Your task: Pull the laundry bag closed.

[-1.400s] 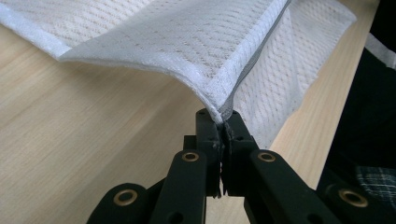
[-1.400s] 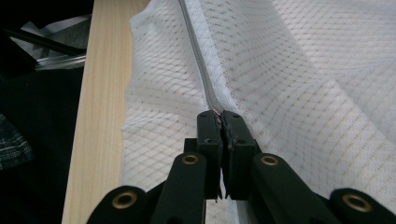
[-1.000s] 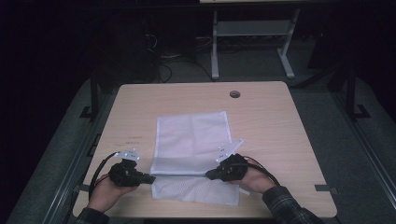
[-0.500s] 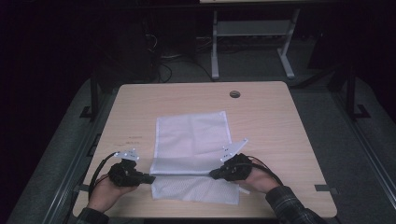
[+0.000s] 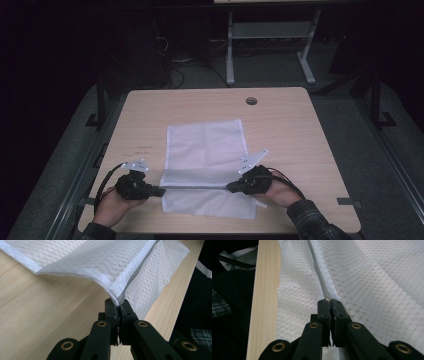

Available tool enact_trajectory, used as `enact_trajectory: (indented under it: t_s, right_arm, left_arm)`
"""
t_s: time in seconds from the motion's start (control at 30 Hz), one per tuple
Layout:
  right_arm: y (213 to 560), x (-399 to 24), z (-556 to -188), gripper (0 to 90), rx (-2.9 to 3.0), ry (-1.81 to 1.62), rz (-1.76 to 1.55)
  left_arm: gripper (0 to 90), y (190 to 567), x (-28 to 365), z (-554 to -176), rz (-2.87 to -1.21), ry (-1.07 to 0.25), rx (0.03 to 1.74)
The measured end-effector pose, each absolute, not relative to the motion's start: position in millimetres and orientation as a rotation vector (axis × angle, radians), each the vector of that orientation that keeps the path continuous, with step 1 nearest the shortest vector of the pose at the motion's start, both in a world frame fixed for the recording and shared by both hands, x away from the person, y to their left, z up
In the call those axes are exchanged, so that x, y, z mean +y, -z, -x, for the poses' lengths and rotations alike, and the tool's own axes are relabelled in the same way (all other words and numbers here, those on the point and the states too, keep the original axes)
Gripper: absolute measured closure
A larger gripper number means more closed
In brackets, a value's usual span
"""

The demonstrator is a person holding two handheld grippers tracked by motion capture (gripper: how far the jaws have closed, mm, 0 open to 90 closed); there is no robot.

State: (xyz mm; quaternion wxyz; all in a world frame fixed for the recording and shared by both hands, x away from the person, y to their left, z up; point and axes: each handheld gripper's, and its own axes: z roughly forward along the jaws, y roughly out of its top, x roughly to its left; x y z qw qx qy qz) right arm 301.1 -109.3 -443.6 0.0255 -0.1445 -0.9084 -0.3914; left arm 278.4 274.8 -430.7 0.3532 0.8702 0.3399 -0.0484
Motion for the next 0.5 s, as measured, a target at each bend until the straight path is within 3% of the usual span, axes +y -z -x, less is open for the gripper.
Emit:
enact_trajectory:
  t_s: [0.5]
  right_arm:
    - [443.4, -116.8, -300.2, 86.8, -2.810, 1.208, 0.455]
  left_arm:
    - [87.3, 430.2, 275.5, -278.3, -2.251, 0.113, 0.882]
